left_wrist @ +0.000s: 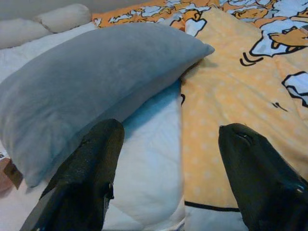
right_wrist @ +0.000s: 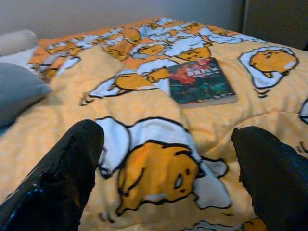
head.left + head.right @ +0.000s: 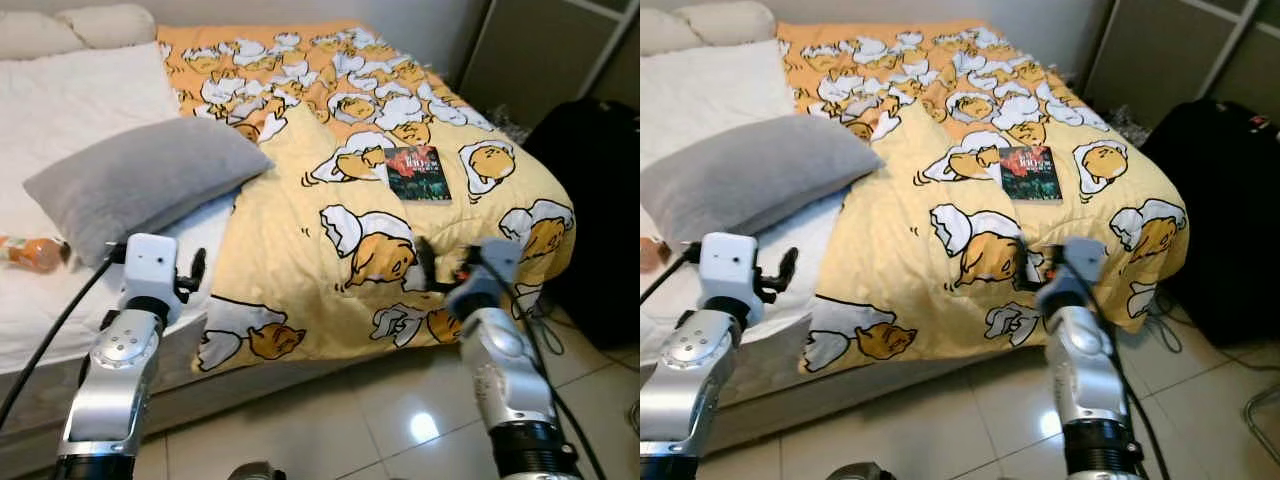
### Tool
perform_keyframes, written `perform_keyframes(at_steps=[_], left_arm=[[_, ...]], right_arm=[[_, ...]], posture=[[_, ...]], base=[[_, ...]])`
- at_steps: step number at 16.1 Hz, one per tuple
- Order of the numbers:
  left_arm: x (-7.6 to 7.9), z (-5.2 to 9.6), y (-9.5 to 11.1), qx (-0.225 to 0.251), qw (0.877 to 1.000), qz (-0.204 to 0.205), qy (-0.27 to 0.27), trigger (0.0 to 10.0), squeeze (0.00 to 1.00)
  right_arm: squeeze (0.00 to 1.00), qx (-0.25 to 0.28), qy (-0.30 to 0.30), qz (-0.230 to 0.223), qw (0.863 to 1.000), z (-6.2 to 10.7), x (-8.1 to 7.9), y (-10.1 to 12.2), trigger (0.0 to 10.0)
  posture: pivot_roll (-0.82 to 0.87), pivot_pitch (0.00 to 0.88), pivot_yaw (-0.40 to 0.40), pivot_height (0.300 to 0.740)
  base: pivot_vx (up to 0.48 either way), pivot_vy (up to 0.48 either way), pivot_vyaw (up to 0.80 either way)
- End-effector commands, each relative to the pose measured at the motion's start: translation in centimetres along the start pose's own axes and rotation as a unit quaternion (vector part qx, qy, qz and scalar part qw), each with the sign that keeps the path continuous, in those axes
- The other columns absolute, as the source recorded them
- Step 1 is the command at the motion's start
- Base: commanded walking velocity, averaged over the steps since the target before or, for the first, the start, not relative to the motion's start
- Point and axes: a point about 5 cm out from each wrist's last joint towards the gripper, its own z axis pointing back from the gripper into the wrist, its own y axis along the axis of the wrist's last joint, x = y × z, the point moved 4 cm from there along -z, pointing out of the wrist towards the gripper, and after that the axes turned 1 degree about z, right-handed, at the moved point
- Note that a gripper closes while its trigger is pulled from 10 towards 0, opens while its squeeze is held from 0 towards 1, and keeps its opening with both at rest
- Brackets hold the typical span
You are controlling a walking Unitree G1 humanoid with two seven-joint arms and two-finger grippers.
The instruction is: Clean up the room
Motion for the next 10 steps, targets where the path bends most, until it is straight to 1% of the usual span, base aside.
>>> perform_keyframes(at_steps=[1,2,3,4,6,7,10], left_arm=[[0.6,0.0,0.5,0.009,1.0,0.002,-0.006,10.0,0.0],[0.7,0.0,0.6,0.01,1.0,0.001,-0.006,10.0,0.0],[0.7,-0.1,0.7,0.011,1.0,0.0,-0.006,10.0,0.0],[0.7,-0.1,0.8,0.013,1.0,0.0,-0.006,10.0,0.0],[0.6,-0.3,1.2,0.016,1.0,-0.001,-0.006,10.0,0.0],[0.5,-0.3,1.2,0.017,1.0,-0.002,-0.005,10.0,0.0],[0.5,-0.3,1.3,0.018,1.0,-0.003,-0.004,10.0,0.0]], right_arm=[[0.0,0.006,-0.007,0.0,1.0,0.1,0.7,0.5,10.0],[0.0,0.008,0.011,0.021,1.0,-0.1,0.0,0.8,10.0],[0.0,0.01,0.03,0.033,0.999,-0.1,-0.7,0.9,10.0],[0.0,0.008,0.038,0.038,0.999,-0.1,-1.0,1.0,10.0],[0.0,0.002,0.05,0.031,0.998,-0.1,-1.5,0.9,10.0],[0.0,-0.003,0.044,0.025,0.999,-0.1,-1.3,0.7,10.0],[0.0,0.001,0.04,0.041,0.998,-0.2,-1.0,0.9,10.0]], posture=[[0.1,0.0,-0.008,0.74],[0.1,0.0,-0.009,0.74],[0.1,0.0,-0.009,0.74],[0.11,0.0,-0.01,0.74],[0.11,0.0,-0.009,0.74],[0.11,0.0,-0.009,0.74],[0.11,0.0,-0.005,0.74]], base=[[0.0,0.304,0.0],[0.0,0.3,0.0],[0.0,0.3,0.0],[0.0,0.3,0.0],[0.0,0.3,0.8],[0.0,0.3,0.8],[0.0,0.299,0.8]])
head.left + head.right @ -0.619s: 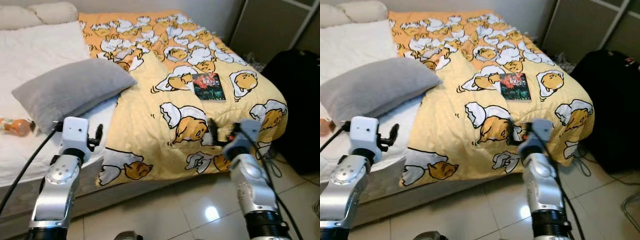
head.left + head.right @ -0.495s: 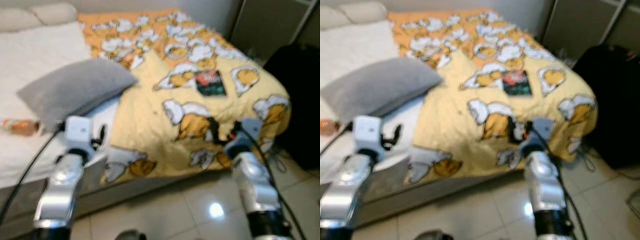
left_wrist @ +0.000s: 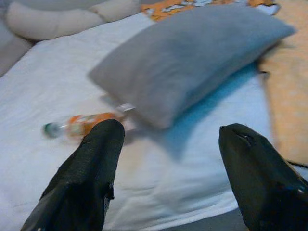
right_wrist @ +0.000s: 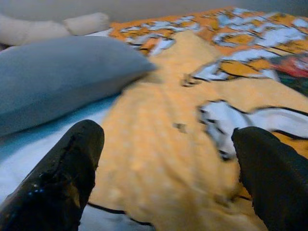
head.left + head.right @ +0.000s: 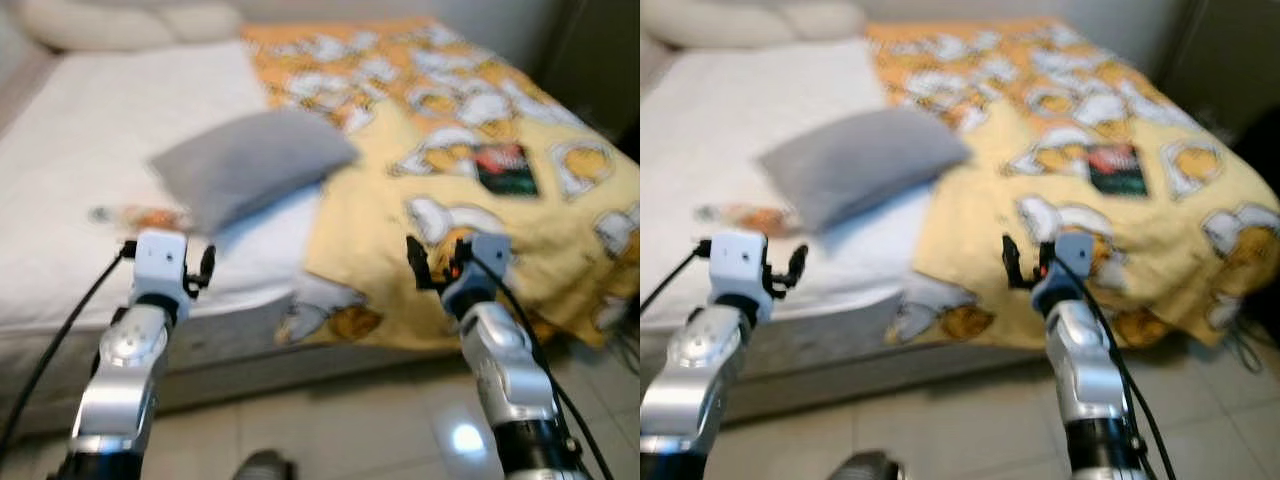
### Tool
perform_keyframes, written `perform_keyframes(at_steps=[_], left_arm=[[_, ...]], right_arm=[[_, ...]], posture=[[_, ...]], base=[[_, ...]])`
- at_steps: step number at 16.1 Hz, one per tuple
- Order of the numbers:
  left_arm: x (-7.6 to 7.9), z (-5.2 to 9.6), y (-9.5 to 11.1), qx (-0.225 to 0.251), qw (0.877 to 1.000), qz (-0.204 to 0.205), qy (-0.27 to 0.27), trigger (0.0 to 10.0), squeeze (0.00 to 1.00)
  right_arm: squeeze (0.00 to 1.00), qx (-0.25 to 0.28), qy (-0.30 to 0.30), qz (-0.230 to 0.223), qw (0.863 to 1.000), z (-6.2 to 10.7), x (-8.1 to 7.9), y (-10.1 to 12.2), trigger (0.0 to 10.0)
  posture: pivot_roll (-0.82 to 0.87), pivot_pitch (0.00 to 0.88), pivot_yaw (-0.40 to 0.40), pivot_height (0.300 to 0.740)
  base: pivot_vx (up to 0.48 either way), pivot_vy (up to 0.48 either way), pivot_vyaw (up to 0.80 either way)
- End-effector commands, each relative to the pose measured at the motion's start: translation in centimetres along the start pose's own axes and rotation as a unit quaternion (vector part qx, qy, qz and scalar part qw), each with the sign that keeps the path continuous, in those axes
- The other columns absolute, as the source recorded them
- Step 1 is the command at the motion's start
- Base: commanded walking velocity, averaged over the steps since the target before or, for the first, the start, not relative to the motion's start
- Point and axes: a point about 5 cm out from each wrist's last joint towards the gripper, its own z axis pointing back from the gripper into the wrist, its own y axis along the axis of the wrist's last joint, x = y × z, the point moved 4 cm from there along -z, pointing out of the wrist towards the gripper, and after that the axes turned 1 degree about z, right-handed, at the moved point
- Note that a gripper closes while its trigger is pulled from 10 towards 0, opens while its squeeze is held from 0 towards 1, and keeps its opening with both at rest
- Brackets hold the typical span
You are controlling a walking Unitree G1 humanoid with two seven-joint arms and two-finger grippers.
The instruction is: Clean up the room
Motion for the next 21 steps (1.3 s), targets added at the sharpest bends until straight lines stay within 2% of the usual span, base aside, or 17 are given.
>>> perform_keyframes(at_steps=[1,7,10,11,13,16,19,21], left_arm=[[-0.5,-0.1,0.6,0.007,1.0,-0.009,0.007,10.0,0.0],[-0.3,-0.3,0.9,0.013,1.0,-0.02,0.004,10.0,0.0],[-0.3,-0.4,1.0,0.014,1.0,-0.02,0.005,10.0,0.0],[-0.3,-0.4,1.0,0.016,1.0,-0.008,0.007,10.0,0.0],[-0.4,-0.5,1.1,0.014,1.0,0.0,0.014,10.0,0.0],[-0.2,-0.5,1.0,0.014,1.0,-0.016,0.002,10.0,0.0],[-0.3,-0.5,1.0,0.013,1.0,-0.013,0.007,10.0,0.0],[-0.4,-0.5,0.9,0.012,1.0,-0.006,0.012,10.0,0.0]], right_arm=[[0.0,0.007,0.001,0.006,1.0,-0.1,-0.2,0.4,10.0],[0.0,0.007,0.001,0.012,1.0,-0.2,0.0,0.6,10.0],[0.0,0.007,-0.003,0.009,1.0,-0.4,0.1,0.7,10.0],[0.0,0.007,-0.009,0.004,1.0,-0.4,0.4,0.7,10.0],[0.0,-0.004,-0.03,0.022,0.999,-0.6,1.0,0.5,10.0],[0.0,-0.001,-0.02,0.02,1.0,-0.7,0.7,0.7,10.0],[0.0,0.002,-0.007,0.026,1.0,-0.7,0.3,0.9,10.0],[0.0,0.003,-0.009,0.028,1.0,-0.8,0.4,1.0,10.0]], posture=[[0.11,0.0,-0.004,0.74],[0.11,0.0,-0.004,0.74],[0.11,0.0,-0.003,0.74],[0.11,0.0,-0.004,0.74],[0.11,0.0,-0.003,0.74],[0.11,0.0,-0.003,0.74],[0.11,0.0,-0.002,0.74],[0.11,0.0,-0.004,0.74]], base=[[0.0,0.296,0.8],[0.0,0.191,0.73],[0.0,-0.48,0.0],[0.0,0.0,0.0],[0.0,0.0,0.0],[0.089,0.0,0.0],[0.301,0.0,0.0],[0.322,0.0,0.63]])
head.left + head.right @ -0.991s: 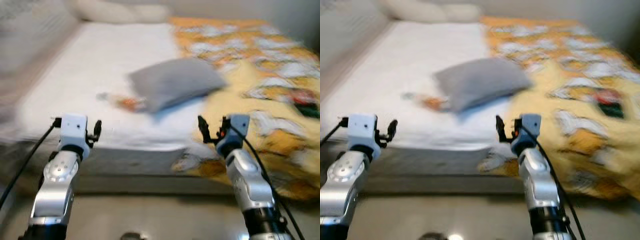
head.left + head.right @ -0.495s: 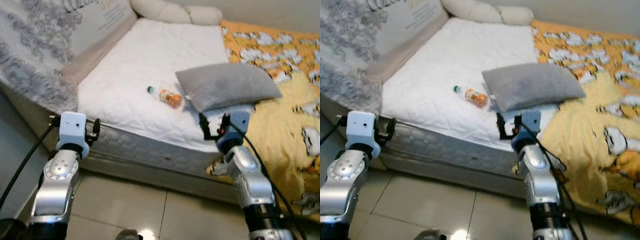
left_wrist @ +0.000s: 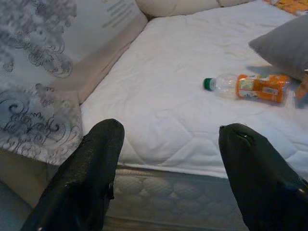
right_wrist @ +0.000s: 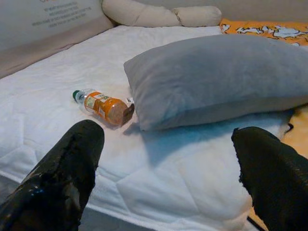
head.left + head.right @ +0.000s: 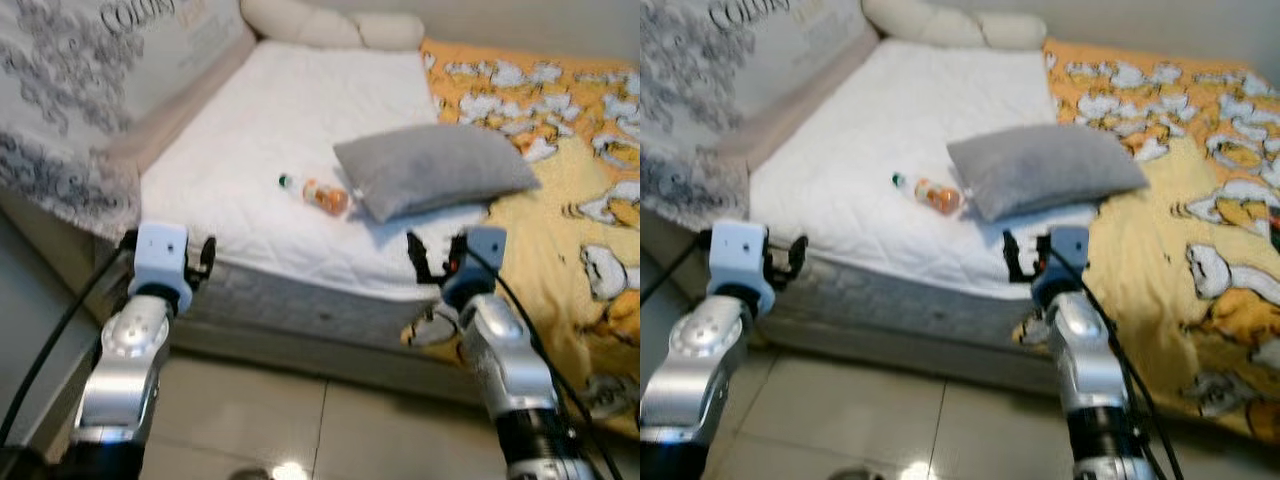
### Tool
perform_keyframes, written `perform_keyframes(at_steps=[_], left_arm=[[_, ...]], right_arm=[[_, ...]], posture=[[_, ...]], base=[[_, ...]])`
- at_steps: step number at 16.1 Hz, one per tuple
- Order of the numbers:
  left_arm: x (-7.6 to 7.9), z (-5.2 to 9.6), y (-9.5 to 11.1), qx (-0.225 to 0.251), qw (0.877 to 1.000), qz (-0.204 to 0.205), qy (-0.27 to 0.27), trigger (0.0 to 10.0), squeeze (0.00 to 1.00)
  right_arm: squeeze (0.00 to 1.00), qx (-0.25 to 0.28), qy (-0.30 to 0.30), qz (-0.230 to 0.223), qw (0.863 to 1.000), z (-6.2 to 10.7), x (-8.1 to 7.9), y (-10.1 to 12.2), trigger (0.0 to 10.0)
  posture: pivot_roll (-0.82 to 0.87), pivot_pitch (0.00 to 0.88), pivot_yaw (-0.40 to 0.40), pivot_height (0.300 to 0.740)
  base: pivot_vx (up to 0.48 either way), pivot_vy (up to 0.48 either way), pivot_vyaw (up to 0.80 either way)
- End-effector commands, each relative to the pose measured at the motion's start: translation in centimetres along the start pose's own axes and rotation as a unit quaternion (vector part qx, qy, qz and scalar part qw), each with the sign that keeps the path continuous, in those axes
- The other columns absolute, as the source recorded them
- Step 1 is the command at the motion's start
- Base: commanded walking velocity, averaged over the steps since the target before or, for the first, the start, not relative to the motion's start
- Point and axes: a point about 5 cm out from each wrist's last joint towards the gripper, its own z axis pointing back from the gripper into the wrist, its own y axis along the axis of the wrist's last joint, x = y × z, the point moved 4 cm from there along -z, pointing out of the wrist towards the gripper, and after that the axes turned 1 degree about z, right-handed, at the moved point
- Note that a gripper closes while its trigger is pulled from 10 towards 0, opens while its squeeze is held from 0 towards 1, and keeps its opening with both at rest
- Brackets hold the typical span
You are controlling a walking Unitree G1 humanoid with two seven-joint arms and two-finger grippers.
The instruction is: Clean up the room
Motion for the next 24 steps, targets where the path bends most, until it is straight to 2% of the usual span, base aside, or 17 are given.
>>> perform_keyframes(at_steps=[1,2,4,5,7,24], left_arm=[[-0.41,0.01,0.09,0.002,1.0,0.003,0.009,10.0,0.0],[-0.4,0.0,0.1,0.002,1.0,0.005,0.009,10.0,0.0],[-0.22,-0.04,0.14,0.003,1.0,0.005,0.004,10.0,0.0],[-0.14,-0.05,0.16,0.003,1.0,0.004,0.003,10.0,0.0],[-0.13,-0.11,0.22,0.004,1.0,0.003,0.002,10.0,0.0],[0.14,-0.11,0.08,0.004,1.0,0.002,-0.003,10.0,0.0]], right_arm=[[0.0,0.006,-0.002,0.0,1.0,-0.12,0.02,0.53,10.0],[0.0,0.005,-0.003,0.001,1.0,-0.14,0.06,0.49,10.0],[0.0,-0.002,-0.01,-0.035,0.999,-0.19,0.28,0.34,10.0],[0.0,-0.002,-0.003,-0.035,0.999,-0.22,0.12,0.47,10.0],[0.0,-0.001,0.001,-0.013,1.0,-0.26,0.08,0.48,10.0],[0.0,-0.022,0.012,-0.007,1.0,-0.1,-0.17,-0.36,10.0]], posture=[[0.11,0.0,-0.004,0.74],[0.11,0.0,-0.004,0.74],[0.1,0.0,-0.005,0.74],[0.1,0.0,-0.005,0.74],[0.11,0.0,-0.006,0.74],[0.1,0.0,-0.002,0.74]], base=[[0.322,0.0,0.74],[0.326,0.0,0.57],[0.328,0.0,0.0],[0.33,0.0,0.0],[0.334,0.0,0.0],[0.333,0.0,0.0]])
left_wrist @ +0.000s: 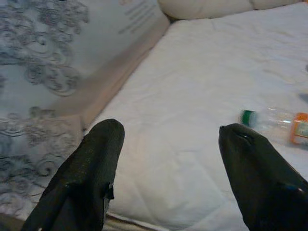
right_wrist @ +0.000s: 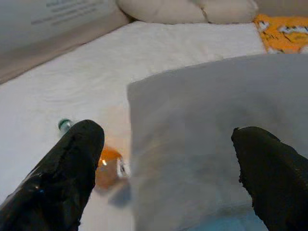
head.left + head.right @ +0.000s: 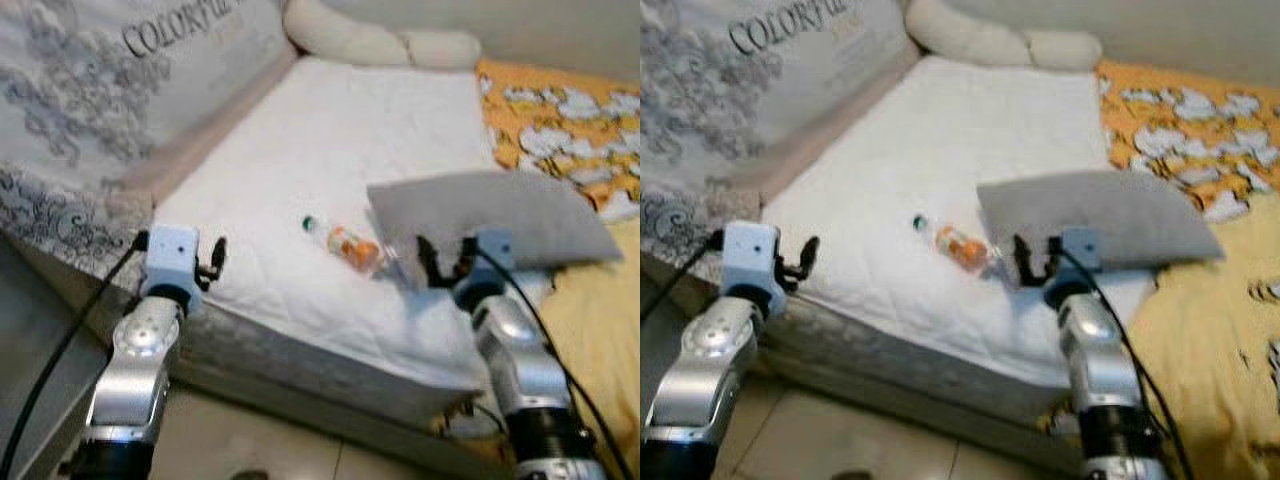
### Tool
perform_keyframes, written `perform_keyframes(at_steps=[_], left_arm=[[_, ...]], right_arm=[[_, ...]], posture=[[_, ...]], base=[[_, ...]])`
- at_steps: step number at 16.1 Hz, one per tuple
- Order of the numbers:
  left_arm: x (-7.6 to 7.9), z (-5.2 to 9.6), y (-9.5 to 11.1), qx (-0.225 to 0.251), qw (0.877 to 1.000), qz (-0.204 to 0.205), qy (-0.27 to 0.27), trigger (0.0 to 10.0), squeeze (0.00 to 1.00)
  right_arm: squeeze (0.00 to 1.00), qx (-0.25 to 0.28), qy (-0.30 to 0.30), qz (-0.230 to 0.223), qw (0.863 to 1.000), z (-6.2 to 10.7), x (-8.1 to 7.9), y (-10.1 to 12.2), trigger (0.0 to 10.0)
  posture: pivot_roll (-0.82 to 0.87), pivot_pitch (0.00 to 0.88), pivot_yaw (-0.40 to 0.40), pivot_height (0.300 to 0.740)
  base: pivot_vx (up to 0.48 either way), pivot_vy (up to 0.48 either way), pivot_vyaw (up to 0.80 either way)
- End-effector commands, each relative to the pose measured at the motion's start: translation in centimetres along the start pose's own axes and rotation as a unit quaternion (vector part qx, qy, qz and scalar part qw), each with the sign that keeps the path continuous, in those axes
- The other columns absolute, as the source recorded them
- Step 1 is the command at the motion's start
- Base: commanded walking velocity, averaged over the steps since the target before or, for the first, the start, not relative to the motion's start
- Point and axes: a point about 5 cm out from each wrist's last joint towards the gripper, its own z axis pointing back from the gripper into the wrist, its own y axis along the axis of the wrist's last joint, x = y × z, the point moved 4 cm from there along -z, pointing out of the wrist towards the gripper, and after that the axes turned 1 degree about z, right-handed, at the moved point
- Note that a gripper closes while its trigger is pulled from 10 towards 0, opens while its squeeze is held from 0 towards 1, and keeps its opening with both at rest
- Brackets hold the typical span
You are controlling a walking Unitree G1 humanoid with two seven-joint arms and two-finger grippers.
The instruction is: Clean up the room
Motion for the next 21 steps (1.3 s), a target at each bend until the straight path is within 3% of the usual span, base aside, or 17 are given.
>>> perform_keyframes(at_steps=[1,3,8,15,17,19,20,21], left_arm=[[-0.8,0.1,0.2,0.002,1.0,-0.005,0.01,10.0,0.0],[-0.8,0.1,0.2,0.002,1.0,-0.005,0.009,10.0,0.0],[-0.5,0.0,0.3,0.005,1.0,-0.007,0.003,10.0,0.0],[-0.2,0.0,0.3,0.004,1.0,-0.011,-0.005,10.0,0.0],[0.4,0.3,0.5,0.006,1.0,-0.011,-0.02,10.0,0.0],[1.0,1.1,0.4,-0.001,0.998,-0.031,-0.048,10.0,0.0],[1.4,1.9,0.2,-0.005,0.996,-0.048,-0.071,10.0,0.0],[1.4,2.2,0.1,-0.006,0.996,-0.047,-0.074,10.0,0.0]], right_arm=[[0.0,-0.001,0.018,-0.003,1.0,-0.2,-1.2,0.0,10.0],[0.0,-0.002,0.026,0.0,1.0,-0.1,-1.5,0.0,10.0],[0.0,-0.002,0.034,0.011,0.999,-0.1,-1.8,-0.1,10.0],[0.0,-0.016,0.038,-0.001,0.999,-0.1,-1.8,-0.7,10.0],[0.0,-0.033,0.049,0.018,0.998,0.4,-1.6,-1.5,10.0],[0.38,-0.049,0.054,0.033,0.997,1.1,-0.8,-1.9,10.0],[1.0,-0.068,0.069,0.066,0.993,1.7,-0.4,-2.3,10.0],[1.0,-0.07,0.07,0.07,0.993,2.0,-0.2,-2.3,10.0]], posture=[[0.1,0.0,-0.002,0.74],[0.1,0.0,-0.002,0.74],[0.1,0.0,-0.003,0.74],[0.12,0.0,-0.009,0.74],[0.13,0.0,-0.018,0.74],[0.13,0.0,-0.02,0.74],[0.14,0.0,-0.021,0.74],[0.14,0.0,-0.021,0.74]], base=[[0.334,0.0,0.0],[0.332,0.0,0.0],[0.332,0.0,0.8],[0.333,0.0,0.0],[0.157,0.0,0.0],[0.0,0.0,0.0],[0.0,0.0,0.0],[0.0,0.0,0.0]])
